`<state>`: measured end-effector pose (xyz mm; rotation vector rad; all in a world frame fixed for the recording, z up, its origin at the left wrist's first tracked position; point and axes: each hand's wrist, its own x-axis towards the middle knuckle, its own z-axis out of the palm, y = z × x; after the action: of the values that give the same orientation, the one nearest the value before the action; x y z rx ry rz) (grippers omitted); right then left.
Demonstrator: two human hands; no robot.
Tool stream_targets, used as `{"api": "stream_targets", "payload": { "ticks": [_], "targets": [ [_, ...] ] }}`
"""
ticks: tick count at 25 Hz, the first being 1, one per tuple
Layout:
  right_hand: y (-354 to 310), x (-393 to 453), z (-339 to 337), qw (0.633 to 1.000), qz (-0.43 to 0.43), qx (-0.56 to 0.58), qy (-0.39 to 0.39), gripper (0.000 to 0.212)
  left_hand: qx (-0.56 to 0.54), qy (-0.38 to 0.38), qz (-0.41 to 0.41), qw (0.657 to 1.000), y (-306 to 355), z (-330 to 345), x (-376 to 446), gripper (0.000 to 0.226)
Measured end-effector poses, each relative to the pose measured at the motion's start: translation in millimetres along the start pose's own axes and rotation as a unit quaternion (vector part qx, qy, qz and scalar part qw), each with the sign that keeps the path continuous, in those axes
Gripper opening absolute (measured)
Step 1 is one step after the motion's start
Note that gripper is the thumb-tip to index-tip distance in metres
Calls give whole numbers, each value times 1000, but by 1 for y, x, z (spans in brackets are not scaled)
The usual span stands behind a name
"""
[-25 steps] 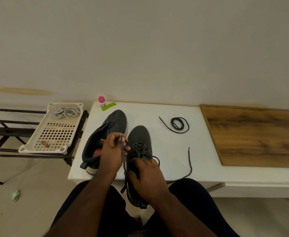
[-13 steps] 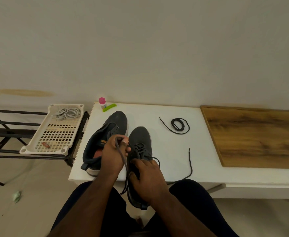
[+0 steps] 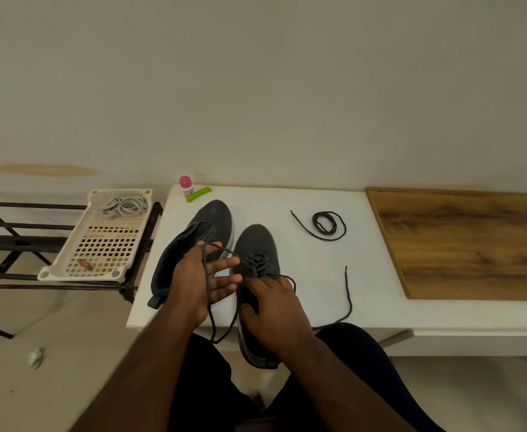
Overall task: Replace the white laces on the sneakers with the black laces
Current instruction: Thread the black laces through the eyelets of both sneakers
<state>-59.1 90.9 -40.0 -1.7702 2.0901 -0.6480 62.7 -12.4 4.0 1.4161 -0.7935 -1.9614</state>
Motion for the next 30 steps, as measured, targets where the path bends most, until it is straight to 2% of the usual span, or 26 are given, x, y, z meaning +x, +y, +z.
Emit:
{"api": "stream_targets", "payload": {
  "ticks": [2,4,6,8,10,13,14,15,16,18,20,22,24,27,30],
  "targets": [
    [5,0,-18,994,39,100,35,30,71,-6,32,997,10,3,-7,39],
    [31,3,-39,976,139,140,96,25,234,1,112,966,26,6,-1,27],
    [78,7,-49,960,245,84,108,26,411,11,196,890,40,7,11,32],
    [119,9,-51,942,329,25,68,33,520,18,240,820,50,11,21,34],
    [143,8,-45,930,366,-11,37,38,598,44,261,757,54,13,32,33],
    [154,9,-37,931,359,-62,26,34,671,112,291,672,49,12,39,43],
    [155,10,-35,935,346,-75,33,29,656,131,327,668,44,11,38,45],
    [157,11,-35,936,340,-79,50,23,615,138,366,685,38,11,34,44],
    [159,12,-36,934,344,-71,71,19,560,131,385,722,31,12,28,40],
    [165,15,-38,926,361,-56,95,17,479,91,327,809,15,20,13,25],
    [170,16,-39,930,352,-71,80,21,486,48,230,841,-7,26,2,13],
    [169,22,-42,935,337,-75,77,33,499,28,195,844,-27,25,-1,18],
    [164,33,-48,943,306,-86,97,38,506,32,194,840,-37,23,0,25],
    [146,55,-67,961,204,-117,148,30,518,29,202,831,-40,23,4,34],
    [115,71,-87,973,94,-140,158,21,529,30,208,822,-41,24,7,24]
  ]
}}
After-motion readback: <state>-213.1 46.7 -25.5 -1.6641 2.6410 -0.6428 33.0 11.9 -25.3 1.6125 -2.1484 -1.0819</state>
